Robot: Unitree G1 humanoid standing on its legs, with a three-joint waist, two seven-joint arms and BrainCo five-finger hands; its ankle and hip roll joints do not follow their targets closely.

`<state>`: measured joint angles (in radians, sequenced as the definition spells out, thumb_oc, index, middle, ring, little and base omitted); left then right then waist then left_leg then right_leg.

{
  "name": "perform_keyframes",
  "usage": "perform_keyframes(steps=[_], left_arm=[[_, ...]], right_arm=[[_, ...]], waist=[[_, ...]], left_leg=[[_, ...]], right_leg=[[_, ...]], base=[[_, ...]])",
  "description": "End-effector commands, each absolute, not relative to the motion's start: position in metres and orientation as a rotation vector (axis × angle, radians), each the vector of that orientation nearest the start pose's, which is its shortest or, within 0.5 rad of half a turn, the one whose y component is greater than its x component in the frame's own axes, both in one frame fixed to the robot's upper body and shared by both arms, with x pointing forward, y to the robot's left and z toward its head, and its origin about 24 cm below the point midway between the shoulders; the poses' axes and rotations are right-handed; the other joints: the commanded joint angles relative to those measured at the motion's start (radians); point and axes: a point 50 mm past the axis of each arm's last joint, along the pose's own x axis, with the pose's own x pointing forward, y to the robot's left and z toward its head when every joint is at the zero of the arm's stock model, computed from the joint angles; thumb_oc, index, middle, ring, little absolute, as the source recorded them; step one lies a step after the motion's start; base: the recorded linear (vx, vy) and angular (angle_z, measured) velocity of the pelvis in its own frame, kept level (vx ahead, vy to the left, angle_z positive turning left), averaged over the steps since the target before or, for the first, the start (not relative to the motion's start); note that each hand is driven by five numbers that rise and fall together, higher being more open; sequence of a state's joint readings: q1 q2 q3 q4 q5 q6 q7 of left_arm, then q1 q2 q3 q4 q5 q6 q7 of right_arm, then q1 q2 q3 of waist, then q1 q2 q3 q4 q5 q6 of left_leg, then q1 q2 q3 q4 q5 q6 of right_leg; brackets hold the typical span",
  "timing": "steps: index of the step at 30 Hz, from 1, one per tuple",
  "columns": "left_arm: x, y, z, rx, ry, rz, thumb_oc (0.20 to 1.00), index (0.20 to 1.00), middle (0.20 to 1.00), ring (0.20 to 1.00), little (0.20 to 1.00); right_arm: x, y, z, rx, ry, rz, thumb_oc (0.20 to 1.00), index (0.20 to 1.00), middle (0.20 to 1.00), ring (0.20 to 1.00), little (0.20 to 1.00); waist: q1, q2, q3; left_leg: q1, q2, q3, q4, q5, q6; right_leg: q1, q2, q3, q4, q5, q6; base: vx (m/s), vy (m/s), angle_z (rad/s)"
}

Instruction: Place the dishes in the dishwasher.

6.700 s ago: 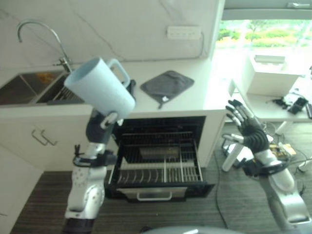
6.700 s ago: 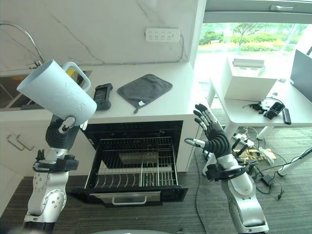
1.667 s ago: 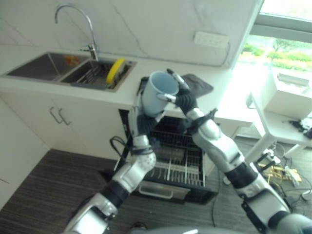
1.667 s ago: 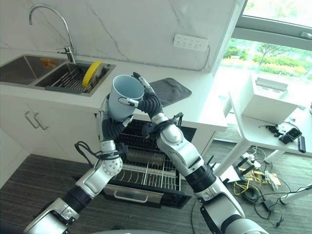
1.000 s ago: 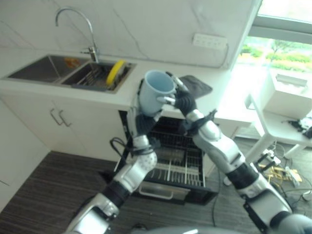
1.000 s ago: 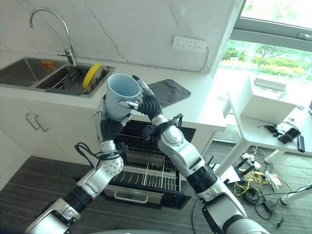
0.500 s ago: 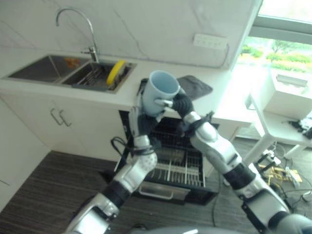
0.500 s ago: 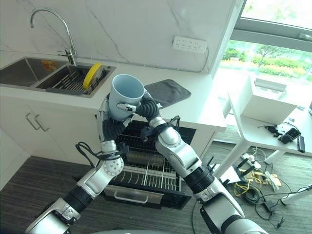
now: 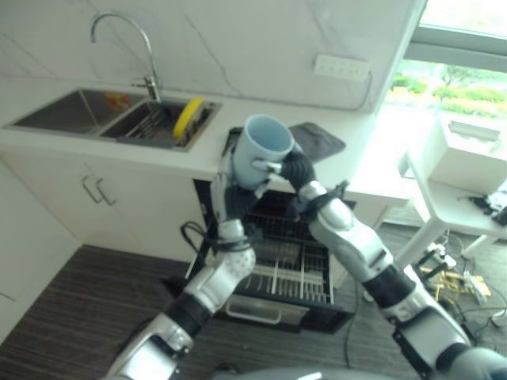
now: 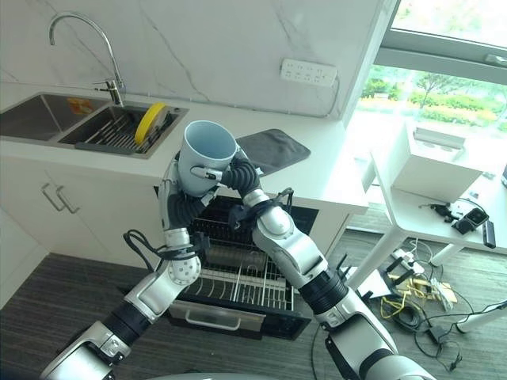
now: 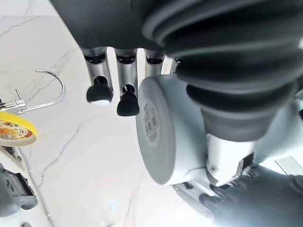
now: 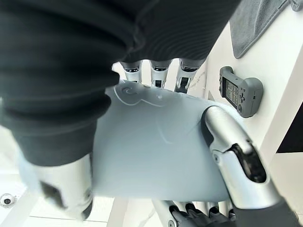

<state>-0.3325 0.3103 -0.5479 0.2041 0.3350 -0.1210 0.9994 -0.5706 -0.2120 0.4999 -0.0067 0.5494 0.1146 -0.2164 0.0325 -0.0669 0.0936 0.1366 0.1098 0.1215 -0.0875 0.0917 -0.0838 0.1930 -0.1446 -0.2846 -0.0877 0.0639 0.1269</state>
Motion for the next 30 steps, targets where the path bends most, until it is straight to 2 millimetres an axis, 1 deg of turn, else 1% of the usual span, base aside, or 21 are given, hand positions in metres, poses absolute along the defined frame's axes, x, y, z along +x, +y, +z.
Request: perform_keyframes(steps=[1, 14, 21, 22, 23, 25, 27, 30], left_arm=[[0.290, 0.078, 0.121, 0.519, -0.795, 0.239, 0.200, 0.200, 0.200, 0.200, 0.200], [0.286, 0.076, 0.126, 0.493, -0.798, 0.214, 0.200, 0.200, 0.200, 0.200, 0.200], [0.287, 0.075, 0.125, 0.433, -0.747, 0.176, 0.200, 0.200, 0.200, 0.200, 0.200], [0.287, 0.075, 0.124, 0.408, -0.715, 0.159, 0.884, 0.884, 0.884, 0.884, 0.884], [0.287, 0.076, 0.124, 0.403, -0.711, 0.159, 1.000, 1.000, 1.000, 1.000, 1.000], [0.287, 0.079, 0.123, 0.384, -0.691, 0.170, 1.000, 1.000, 1.000, 1.000, 1.000], [0.289, 0.083, 0.117, 0.352, -0.624, 0.187, 1.000, 1.000, 1.000, 1.000, 1.000], [0.289, 0.085, 0.113, 0.303, -0.598, 0.177, 1.000, 1.000, 1.000, 1.000, 1.000]], right_arm=[[0.299, -0.023, 0.210, 0.222, -0.441, 0.570, 0.200, 0.200, 0.200, 0.200, 0.200], [0.298, -0.025, 0.214, 0.167, -0.505, 0.560, 0.200, 0.200, 0.200, 0.200, 0.200], [0.297, -0.027, 0.216, 0.134, -0.531, 0.544, 0.200, 0.200, 0.200, 0.200, 0.200], [0.298, -0.029, 0.214, 0.124, -0.532, 0.533, 0.200, 0.200, 0.200, 0.200, 0.200], [0.298, -0.030, 0.214, 0.120, -0.533, 0.530, 0.200, 0.200, 0.200, 0.200, 0.200], [0.298, -0.037, 0.211, 0.103, -0.534, 0.509, 0.200, 0.200, 0.200, 0.200, 0.200], [0.299, -0.042, 0.208, 0.101, -0.531, 0.482, 0.200, 0.200, 0.200, 0.200, 0.200], [0.302, -0.051, 0.206, 0.102, -0.525, 0.447, 0.200, 0.200, 0.200, 0.200, 0.200]], waist=[[0.015, -0.010, 0.021], [0.023, -0.013, 0.023], [0.022, -0.013, 0.026], [0.020, -0.011, 0.026], [0.020, -0.011, 0.025], [0.014, -0.008, 0.024], [0.010, -0.007, 0.027], [0.006, -0.006, 0.032]], left_leg=[[0.045, -0.079, 0.004, 0.000, -0.130, 0.064], [0.041, -0.079, -0.006, 0.000, -0.130, 0.064], [0.042, -0.078, -0.002, 0.000, -0.130, 0.065], [0.043, -0.078, 0.001, 0.000, -0.130, 0.066], [0.043, -0.078, 0.002, 0.000, -0.130, 0.065], [0.043, -0.077, 0.005, 0.000, -0.130, 0.065], [0.043, -0.077, 0.008, 0.000, -0.130, 0.065], [0.048, -0.077, 0.010, 0.000, -0.131, 0.065]], right_leg=[[0.001, 0.056, 0.041, 0.000, -0.026, -0.016], [0.001, 0.059, 0.040, 0.000, -0.029, -0.016], [0.002, 0.058, 0.038, 0.000, -0.029, -0.016], [0.002, 0.057, 0.038, 0.000, -0.028, -0.015], [0.002, 0.057, 0.038, 0.000, -0.029, -0.015], [-0.001, 0.058, 0.041, 0.000, -0.029, -0.016], [-0.002, 0.058, 0.043, 0.000, -0.027, -0.015], [0.000, 0.058, 0.043, 0.000, -0.025, -0.014]], base=[[0.00, 0.000, 0.00], [0.00, 0.000, 0.00], [0.00, 0.000, 0.00], [0.00, 0.000, 0.00], [0.00, 0.000, 0.00], [0.00, 0.000, 0.00], [0.00, 0.000, 0.00], [0.01, -0.006, 0.00]])
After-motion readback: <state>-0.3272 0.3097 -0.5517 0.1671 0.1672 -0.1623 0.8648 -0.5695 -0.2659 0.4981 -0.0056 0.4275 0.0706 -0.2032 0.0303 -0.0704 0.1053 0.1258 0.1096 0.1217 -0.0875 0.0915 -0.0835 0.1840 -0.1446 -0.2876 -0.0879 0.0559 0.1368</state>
